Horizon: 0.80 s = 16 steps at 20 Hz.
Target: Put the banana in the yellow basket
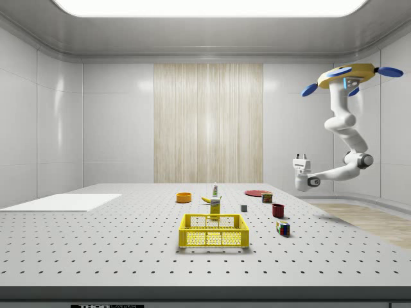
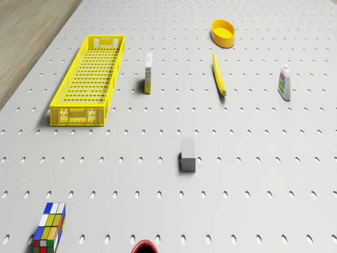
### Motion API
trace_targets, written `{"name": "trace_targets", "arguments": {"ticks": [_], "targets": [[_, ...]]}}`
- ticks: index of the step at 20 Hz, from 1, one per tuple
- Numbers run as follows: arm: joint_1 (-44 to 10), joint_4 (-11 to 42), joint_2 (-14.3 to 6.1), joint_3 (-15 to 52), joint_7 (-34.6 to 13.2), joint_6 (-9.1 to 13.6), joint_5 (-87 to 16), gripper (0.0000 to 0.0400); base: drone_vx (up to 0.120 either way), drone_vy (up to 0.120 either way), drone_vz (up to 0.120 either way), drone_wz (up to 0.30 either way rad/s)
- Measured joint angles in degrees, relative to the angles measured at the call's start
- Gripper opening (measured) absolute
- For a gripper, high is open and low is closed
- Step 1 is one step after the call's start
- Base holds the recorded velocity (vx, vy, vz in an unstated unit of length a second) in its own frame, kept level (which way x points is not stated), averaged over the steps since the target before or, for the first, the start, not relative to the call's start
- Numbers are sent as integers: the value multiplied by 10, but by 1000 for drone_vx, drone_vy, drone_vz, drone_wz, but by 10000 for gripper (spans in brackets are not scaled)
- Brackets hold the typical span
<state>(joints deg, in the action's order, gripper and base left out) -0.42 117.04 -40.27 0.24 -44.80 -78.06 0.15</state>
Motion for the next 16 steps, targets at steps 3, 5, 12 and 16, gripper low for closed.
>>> {"name": "trace_targets", "arguments": {"ticks": [3, 5, 12, 16], "targets": [[0, 0, -1, 0, 0, -1, 0, 400, 120, -120, 0, 0], [0, 0, -1, 0, 0, -1, 0, 400, 120, -120, 0, 0], [-1, 2, -3, 1, 0, -4, -1, 400, 120, -120, 0, 0], [-1, 3, -4, 2, 0, -6, -1, 400, 120, -120, 0, 0]]}}
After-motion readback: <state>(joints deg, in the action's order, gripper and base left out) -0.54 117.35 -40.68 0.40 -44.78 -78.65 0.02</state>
